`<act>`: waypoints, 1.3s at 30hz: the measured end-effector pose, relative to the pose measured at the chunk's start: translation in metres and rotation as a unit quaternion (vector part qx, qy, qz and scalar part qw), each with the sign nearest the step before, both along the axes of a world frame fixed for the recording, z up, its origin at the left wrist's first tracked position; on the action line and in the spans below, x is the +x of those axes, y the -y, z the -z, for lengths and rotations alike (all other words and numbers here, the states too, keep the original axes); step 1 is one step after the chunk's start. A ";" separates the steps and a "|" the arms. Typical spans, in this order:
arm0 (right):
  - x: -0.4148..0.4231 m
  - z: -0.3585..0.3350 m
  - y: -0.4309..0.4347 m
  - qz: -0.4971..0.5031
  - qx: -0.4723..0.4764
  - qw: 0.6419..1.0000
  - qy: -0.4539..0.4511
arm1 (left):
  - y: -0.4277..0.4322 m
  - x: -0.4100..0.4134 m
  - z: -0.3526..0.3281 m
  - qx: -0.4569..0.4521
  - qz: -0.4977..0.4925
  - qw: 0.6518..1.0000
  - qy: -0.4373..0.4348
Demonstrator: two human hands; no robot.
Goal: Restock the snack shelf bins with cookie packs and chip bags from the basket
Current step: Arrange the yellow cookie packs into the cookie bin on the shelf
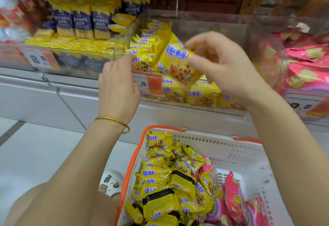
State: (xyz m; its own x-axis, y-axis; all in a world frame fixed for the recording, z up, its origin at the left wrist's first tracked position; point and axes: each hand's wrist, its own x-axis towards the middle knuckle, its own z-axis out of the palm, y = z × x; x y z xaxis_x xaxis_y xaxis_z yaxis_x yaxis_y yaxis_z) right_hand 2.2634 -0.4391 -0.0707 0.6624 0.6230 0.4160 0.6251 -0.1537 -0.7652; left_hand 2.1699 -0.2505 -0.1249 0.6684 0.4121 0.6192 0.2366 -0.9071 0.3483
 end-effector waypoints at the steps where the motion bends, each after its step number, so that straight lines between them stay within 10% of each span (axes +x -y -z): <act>1: 0.004 -0.005 -0.010 0.024 -0.003 0.999 0.045 | 0.000 0.000 0.000 -0.007 0.001 1.000 0.000; 11: 0.005 0.007 -0.089 0.048 -0.147 0.966 0.207 | -0.016 -0.002 -0.007 -0.005 0.020 0.997 0.075; 39: 0.005 0.024 -0.091 0.077 -0.107 0.988 0.085 | 0.010 0.000 0.000 -0.002 -0.042 0.997 -0.062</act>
